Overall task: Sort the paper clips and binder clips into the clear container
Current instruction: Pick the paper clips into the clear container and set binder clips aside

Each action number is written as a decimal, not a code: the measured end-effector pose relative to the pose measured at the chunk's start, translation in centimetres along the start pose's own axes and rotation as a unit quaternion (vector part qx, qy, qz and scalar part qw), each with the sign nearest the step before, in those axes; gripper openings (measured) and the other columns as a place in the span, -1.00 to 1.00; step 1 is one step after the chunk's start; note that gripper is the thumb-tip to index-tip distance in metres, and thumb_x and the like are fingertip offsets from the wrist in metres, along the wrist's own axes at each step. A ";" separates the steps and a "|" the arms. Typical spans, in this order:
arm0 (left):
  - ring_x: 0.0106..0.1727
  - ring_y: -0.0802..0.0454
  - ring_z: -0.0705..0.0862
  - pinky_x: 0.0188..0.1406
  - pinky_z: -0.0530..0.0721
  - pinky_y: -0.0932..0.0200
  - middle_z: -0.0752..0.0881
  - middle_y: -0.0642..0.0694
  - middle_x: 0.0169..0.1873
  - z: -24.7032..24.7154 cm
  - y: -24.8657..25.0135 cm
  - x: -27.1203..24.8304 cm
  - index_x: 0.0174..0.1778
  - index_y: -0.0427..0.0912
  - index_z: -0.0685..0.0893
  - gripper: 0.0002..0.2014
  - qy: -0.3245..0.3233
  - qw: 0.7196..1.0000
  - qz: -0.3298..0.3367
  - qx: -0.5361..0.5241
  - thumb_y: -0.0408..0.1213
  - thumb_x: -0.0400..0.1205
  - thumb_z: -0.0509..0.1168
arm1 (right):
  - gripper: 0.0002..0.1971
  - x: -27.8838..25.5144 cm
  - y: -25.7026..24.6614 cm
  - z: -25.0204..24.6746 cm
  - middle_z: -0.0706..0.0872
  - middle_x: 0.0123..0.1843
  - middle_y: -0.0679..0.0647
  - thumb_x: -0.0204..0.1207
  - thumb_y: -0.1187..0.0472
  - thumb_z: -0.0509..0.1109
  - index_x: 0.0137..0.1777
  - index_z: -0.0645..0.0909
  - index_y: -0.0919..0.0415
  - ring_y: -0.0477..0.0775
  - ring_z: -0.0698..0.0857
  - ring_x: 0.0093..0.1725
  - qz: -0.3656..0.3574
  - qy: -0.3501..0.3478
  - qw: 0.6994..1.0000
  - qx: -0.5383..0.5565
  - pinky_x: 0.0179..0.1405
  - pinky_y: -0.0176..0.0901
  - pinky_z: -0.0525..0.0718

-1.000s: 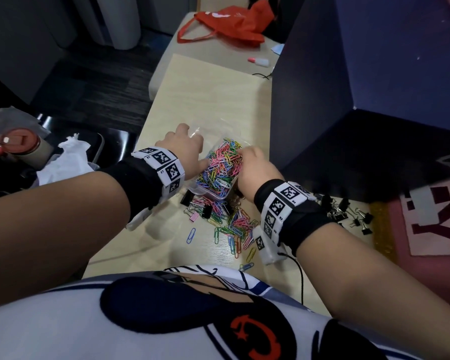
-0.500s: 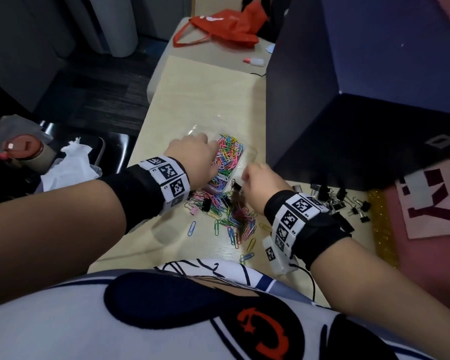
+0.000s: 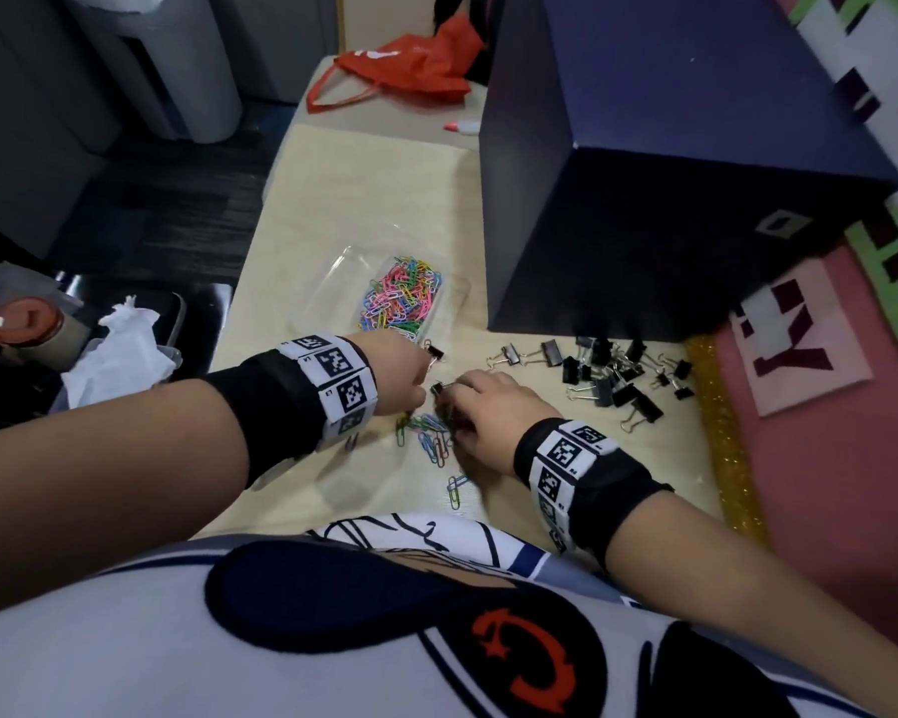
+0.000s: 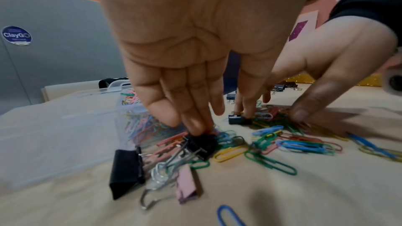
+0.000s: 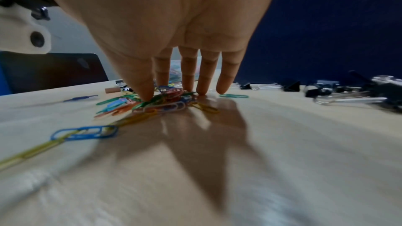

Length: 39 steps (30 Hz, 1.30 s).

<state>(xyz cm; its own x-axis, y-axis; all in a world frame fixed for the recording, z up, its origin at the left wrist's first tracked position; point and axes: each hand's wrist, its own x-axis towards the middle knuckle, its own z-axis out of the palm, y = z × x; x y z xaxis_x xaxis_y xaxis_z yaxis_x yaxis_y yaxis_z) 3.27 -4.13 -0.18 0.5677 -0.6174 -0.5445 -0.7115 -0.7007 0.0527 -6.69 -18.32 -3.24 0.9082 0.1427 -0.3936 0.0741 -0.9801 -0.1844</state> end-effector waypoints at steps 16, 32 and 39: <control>0.17 -0.22 0.60 0.17 0.62 -0.08 0.57 -0.14 0.16 3.2 1.6 -0.5 0.24 -0.10 0.61 -0.66 0.043 0.999 -0.007 0.031 -0.22 0.53 0.34 | -0.64 -1.3 1.8 0.7 0.51 0.32 0.12 0.53 0.28 0.26 0.33 0.41 0.11 0.22 0.49 0.28 0.053 0.017 0.997 0.044 0.22 0.11 0.57; 0.06 -0.28 0.65 -0.12 0.64 -0.10 0.50 -0.21 0.06 4.3 3.7 -0.5 0.20 -0.18 0.50 -0.73 0.037 0.998 -0.038 0.031 -0.36 0.57 0.25 | -0.64 -0.9 2.4 1.3 0.39 0.22 0.07 0.50 0.35 0.28 0.26 0.54 0.02 0.16 0.58 0.03 0.062 0.043 0.990 0.122 0.05 -0.12 0.61; 0.07 -0.27 0.65 -0.08 0.60 -0.03 0.54 -0.23 0.07 4.0 4.0 -0.3 0.19 -0.23 0.56 -0.76 0.032 0.999 -0.013 0.037 -0.38 0.62 0.19 | -0.82 -0.9 2.6 1.1 0.46 0.18 0.05 0.47 0.39 0.31 -0.03 0.63 0.12 0.13 0.65 -0.04 0.084 0.063 0.983 0.148 0.04 -0.11 0.66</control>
<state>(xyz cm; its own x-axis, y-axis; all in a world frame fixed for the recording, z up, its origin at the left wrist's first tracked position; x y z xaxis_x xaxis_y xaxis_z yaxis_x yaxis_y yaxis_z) -1.42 -5.31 -3.19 0.6096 -0.6233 -0.4898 -0.7239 -0.6895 -0.0235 -7.80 -20.84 -4.37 0.9422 -0.0545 -0.3305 -0.1882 -0.9024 -0.3877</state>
